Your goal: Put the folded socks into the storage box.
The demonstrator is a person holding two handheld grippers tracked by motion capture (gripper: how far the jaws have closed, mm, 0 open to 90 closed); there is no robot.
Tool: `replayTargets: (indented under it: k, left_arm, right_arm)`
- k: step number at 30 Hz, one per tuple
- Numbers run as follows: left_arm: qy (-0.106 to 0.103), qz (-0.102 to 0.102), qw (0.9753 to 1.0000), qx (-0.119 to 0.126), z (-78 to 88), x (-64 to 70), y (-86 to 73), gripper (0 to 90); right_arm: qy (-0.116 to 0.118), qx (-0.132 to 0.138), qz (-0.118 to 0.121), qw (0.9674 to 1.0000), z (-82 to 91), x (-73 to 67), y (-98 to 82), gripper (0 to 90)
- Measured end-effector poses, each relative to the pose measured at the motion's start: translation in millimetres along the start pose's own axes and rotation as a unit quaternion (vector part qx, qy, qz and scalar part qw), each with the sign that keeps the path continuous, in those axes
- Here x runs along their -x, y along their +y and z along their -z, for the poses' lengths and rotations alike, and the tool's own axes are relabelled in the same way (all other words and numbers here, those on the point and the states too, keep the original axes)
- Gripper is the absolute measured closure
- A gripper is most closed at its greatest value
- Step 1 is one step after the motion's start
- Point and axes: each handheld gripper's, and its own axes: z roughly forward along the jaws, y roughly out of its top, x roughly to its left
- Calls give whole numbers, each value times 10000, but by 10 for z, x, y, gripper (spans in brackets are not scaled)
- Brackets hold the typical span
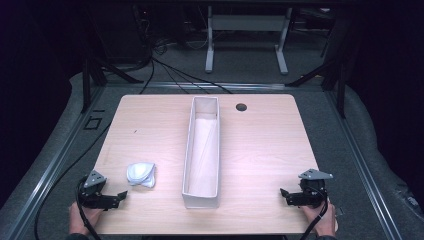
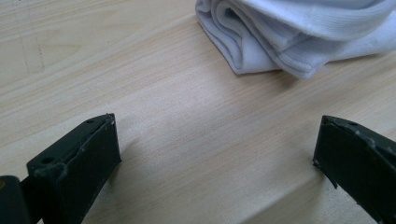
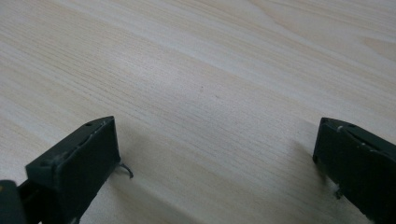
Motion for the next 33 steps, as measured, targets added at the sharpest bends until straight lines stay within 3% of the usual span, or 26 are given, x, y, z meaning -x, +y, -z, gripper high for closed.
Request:
replayTargets:
  k: [7, 10, 12, 17, 18, 21, 25, 30, 31, 32, 33]
  left_arm:
    - [-153, -139, 9998, -38, 21, -38, 22, 1]
    - [-173, -193, 9997, -17, 77, -65, 65, 0]
    - [-203, -243, 9995, 21, 157, -96, 146, 0]
    - [-209, -666, 9975, 107, 401, -134, 602, 0]
    - [-209, -666, 9975, 107, 401, -134, 602, 0]
    - [-241, -1040, 9942, 90, 443, -80, 919, 0]
    - [-302, -1512, 9879, -144, 353, 17, 1184, 1]
    - [-432, -1807, 9811, -548, 134, 79, 1356, 12]
    - [-496, -1909, 9774, -766, 31, 103, 1378, 23]
    - [-496, -1909, 9774, -766, 31, 103, 1378, 29]
    - [-515, -1994, 9747, -868, -21, 121, 1381, 29]
  right_arm:
    - [-22, 100, 3, 9999, -8, -8, -6, 8]
    - [38, 27, 8, 10000, 2, -2, -1, 11]
    - [51, 54, 6, 10000, -3, -2, -1, 13]
    - [37, 28, 35, 10000, 5, -1, 0, 21]
    - [37, 28, 35, 10000, 5, -1, 0, 21]
    - [35, 26, 26, 10000, 8, -2, 0, 25]
    - [-5, 143, 10, 9999, -3, -6, -7, 37]
    - [-6, 157, 11, 9999, -2, -6, -8, 43]
    - [-6, 160, 7, 9999, -1, -5, -9, 47]
    - [28, 73, 22, 10000, 13, -1, -5, 50]
    - [28, 73, 22, 10000, 13, -1, -5, 50]
